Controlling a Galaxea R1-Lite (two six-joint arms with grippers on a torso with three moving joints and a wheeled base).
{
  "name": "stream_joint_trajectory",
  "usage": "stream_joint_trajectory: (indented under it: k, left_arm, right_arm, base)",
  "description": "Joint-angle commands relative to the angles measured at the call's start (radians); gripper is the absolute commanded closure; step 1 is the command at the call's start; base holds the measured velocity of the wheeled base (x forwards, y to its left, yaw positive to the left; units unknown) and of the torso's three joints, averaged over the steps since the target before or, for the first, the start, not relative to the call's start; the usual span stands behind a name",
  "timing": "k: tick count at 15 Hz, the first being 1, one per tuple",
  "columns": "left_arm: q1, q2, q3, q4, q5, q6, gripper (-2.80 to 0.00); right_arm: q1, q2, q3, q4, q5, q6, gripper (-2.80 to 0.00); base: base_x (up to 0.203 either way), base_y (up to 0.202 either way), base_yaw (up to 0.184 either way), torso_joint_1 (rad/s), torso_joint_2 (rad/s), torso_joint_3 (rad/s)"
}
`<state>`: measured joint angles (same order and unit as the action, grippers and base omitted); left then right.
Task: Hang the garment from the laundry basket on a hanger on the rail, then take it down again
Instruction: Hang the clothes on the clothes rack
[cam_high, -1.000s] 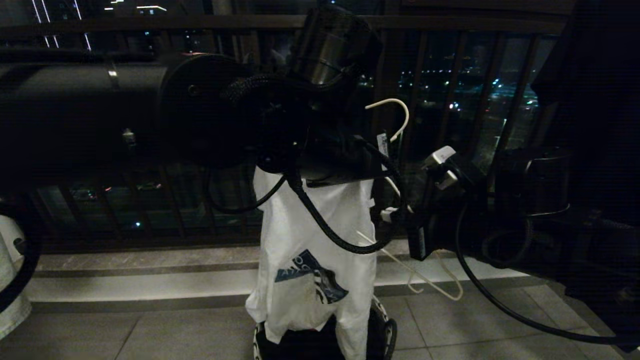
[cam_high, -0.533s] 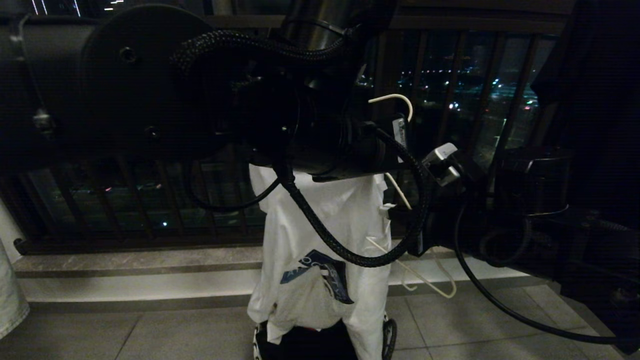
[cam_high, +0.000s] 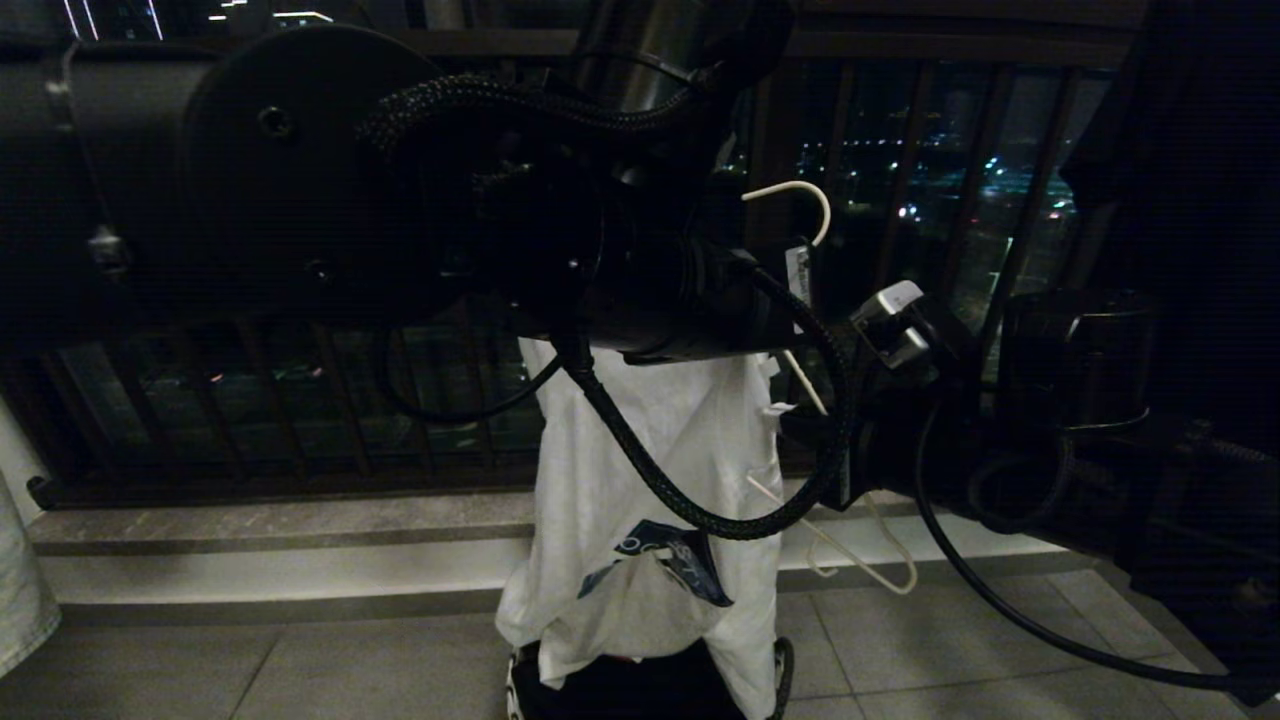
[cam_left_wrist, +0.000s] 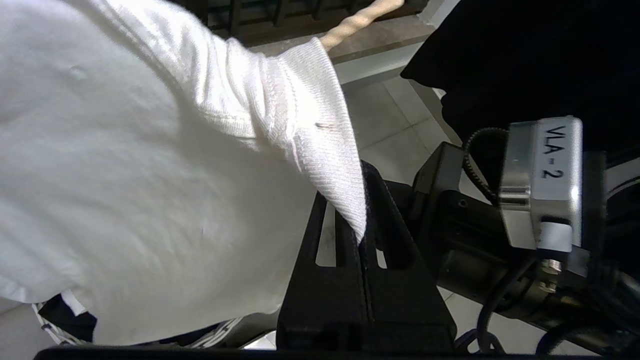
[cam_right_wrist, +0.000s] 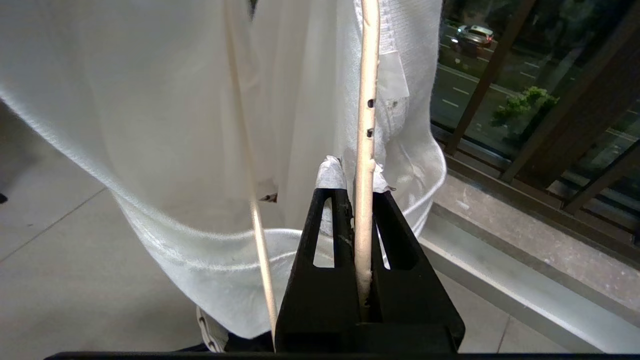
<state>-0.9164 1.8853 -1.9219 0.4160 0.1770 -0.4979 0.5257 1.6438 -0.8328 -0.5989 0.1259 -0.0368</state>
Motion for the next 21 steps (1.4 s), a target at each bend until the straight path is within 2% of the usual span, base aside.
stream_joint_trajectory:
  k: [1, 3, 6, 10, 13, 14, 15, 17, 19, 21]
  left_arm:
    - [0.001, 0.001, 0.001, 0.004, 0.002, -0.002, -2.8]
    - [0.001, -0.005, 0.004, 0.012, 0.002, -0.002, -2.8]
    - [0.003, -0.008, 0.003, 0.096, 0.007, -0.003, -2.8]
    - [0.036, -0.106, 0.081, 0.108, 0.013, -0.003, -2.8]
    - [0.151, -0.197, 0.163, 0.107, 0.013, 0.027, -2.8]
    - [0.195, -0.214, 0.177, 0.107, 0.012, 0.041, 0.0]
    - [0.233, -0.219, 0.181, 0.107, 0.01, 0.064, 0.0]
    - [0.302, -0.216, 0.183, 0.105, -0.025, 0.165, 0.0]
    - [0.355, -0.212, 0.174, 0.104, -0.154, 0.253, 0.0]
    - [0.452, -0.204, 0.161, 0.103, -0.32, 0.382, 0.0]
  right_arm:
    - [0.0, -0.001, 0.0, -0.003, 0.0, -0.002, 0.0]
    - [0.0, -0.001, -0.002, -0.003, 0.0, -0.003, 0.0]
    - [0.0, -0.001, -0.002, -0.002, 0.0, -0.003, 0.0]
    - [0.0, -0.002, -0.002, -0.004, 0.0, -0.002, 0.0]
    - [0.0, -0.004, 0.0, -0.004, 0.0, -0.002, 0.0]
    - [0.0, -0.006, 0.0, -0.004, 0.0, -0.002, 0.0]
    - [0.0, -0.009, 0.001, -0.004, 0.0, -0.002, 0.0]
    - [0.0, -0.024, -0.001, -0.002, 0.0, -0.002, 0.0]
    - [0.0, -0.049, -0.003, -0.001, 0.04, -0.002, 0.0]
    - [0.0, -0.04, -0.027, 0.005, 0.11, 0.001, 0.0]
  base:
    - [0.0, 0.0, 0.0, 0.0, 0.0, 0.0]
    - [0.0, 0.0, 0.0, 0.0, 0.0, 0.0]
    - [0.0, 0.0, 0.0, 0.0, 0.0, 0.0]
    - [0.0, 0.0, 0.0, 0.0, 0.0, 0.0]
    - [0.0, 0.0, 0.0, 0.0, 0.0, 0.0]
    - [0.0, 0.0, 0.0, 0.0, 0.0, 0.0]
    - [0.0, 0.0, 0.0, 0.0, 0.0, 0.0]
    - [0.0, 0.0, 0.0, 0.0, 0.0, 0.0]
    - [0.0, 0.0, 0.0, 0.0, 0.0, 0.0]
    - [0.0, 0.0, 0.0, 0.0, 0.0, 0.0]
